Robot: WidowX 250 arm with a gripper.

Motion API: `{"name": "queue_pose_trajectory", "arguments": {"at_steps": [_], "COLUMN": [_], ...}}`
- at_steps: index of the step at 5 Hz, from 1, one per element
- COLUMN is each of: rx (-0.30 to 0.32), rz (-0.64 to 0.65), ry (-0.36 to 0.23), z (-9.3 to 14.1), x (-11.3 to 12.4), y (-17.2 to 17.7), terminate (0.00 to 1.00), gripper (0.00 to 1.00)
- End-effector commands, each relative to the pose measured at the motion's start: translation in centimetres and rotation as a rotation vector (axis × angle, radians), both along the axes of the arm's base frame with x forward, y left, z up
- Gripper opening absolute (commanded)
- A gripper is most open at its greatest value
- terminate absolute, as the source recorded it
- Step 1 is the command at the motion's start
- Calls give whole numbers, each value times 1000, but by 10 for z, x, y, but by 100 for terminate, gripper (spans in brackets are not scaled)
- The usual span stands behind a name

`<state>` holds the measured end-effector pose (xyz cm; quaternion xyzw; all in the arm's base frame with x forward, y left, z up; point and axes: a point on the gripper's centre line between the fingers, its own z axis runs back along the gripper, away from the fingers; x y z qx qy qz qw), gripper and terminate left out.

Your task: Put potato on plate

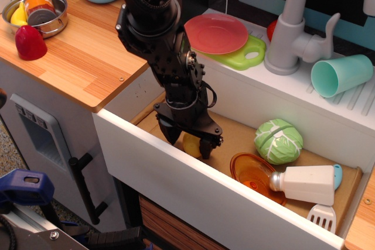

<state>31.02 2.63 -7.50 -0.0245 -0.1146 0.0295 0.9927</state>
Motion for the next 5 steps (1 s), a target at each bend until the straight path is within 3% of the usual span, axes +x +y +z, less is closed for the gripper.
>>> {"name": "queue_pose_trajectory", "arguments": {"at_steps": [1, 3, 5], "rx": [-22, 21, 116], "rz": [15, 33, -51], "ry": [-52, -57, -81], "z": [0, 14, 51], "x": [19, 11, -5], "y": [5, -3, 11], "terminate": [0, 0, 0], "gripper": [0, 0, 0]}}
